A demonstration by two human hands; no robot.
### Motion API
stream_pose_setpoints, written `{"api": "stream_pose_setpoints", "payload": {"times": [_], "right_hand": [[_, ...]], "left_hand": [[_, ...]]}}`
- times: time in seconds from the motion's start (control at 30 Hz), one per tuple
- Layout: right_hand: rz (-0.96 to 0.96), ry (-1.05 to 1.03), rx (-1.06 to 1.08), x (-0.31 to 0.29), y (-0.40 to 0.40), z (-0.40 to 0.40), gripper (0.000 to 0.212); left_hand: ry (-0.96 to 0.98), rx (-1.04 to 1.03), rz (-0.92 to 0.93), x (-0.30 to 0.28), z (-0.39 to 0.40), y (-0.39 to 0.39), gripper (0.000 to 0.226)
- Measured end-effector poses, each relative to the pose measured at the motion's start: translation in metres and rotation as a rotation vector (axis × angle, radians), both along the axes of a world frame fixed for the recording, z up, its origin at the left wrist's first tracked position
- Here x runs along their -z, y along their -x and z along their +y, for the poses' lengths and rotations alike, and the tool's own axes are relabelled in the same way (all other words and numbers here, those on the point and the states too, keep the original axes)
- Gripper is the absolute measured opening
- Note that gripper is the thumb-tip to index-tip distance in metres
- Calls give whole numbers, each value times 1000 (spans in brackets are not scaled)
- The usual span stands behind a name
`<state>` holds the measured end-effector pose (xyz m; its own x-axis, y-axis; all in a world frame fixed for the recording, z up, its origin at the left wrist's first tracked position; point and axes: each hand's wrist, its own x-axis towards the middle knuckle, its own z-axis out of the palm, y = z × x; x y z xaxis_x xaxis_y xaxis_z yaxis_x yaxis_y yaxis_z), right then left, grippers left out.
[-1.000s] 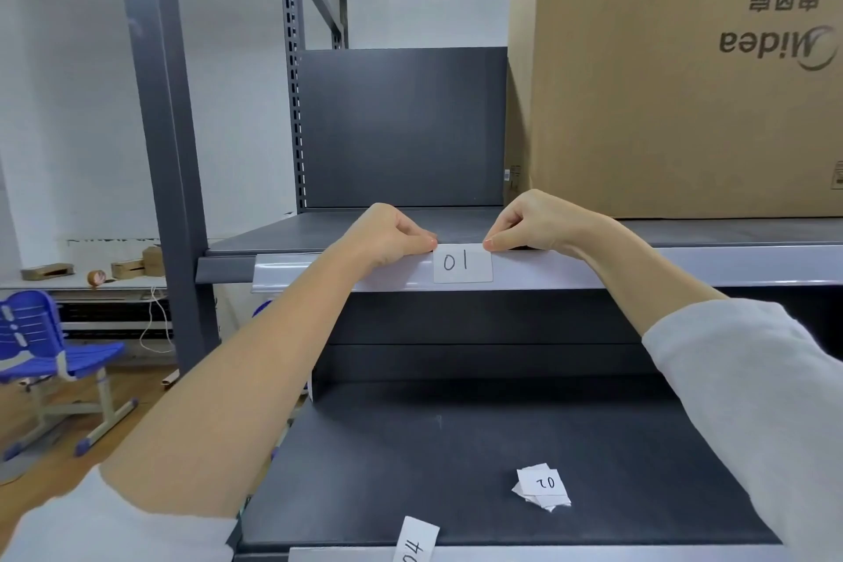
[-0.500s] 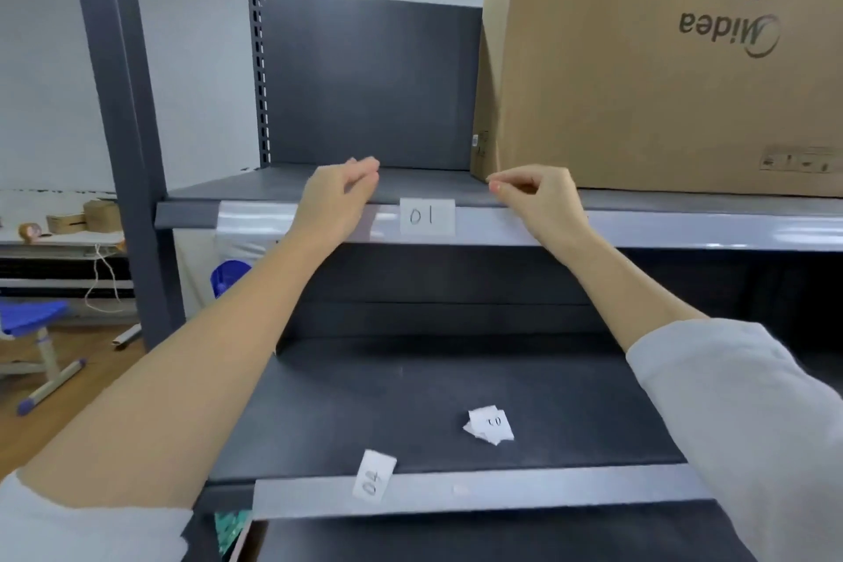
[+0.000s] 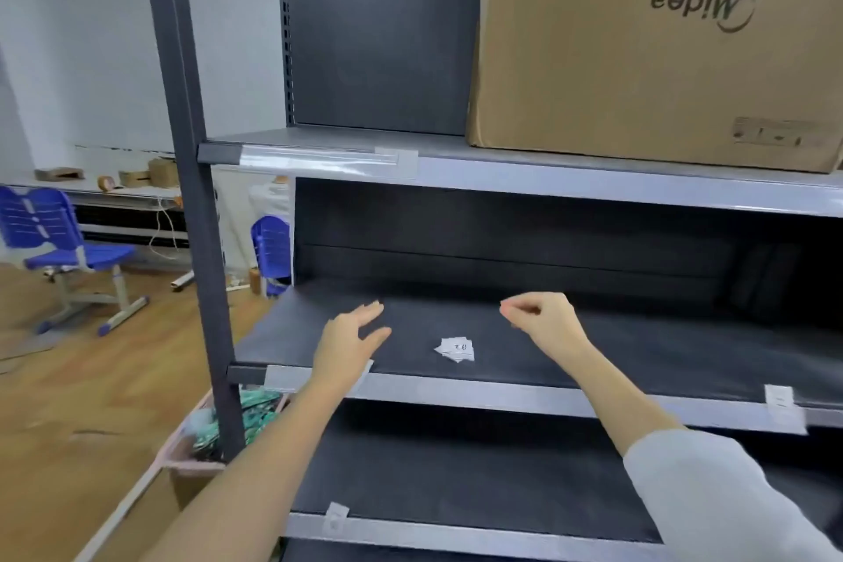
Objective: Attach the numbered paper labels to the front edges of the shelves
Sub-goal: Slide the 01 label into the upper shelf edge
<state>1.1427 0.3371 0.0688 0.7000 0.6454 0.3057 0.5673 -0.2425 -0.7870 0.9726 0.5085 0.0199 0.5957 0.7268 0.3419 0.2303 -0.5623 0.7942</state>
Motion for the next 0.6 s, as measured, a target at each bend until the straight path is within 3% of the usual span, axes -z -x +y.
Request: {"api": "stream_pose_setpoints", "payload": {"times": [0.6], "right_hand": [[104, 172, 67, 69, -68, 57, 28]], "left_hand": [[55, 113, 242, 53, 50, -83, 44]]}}
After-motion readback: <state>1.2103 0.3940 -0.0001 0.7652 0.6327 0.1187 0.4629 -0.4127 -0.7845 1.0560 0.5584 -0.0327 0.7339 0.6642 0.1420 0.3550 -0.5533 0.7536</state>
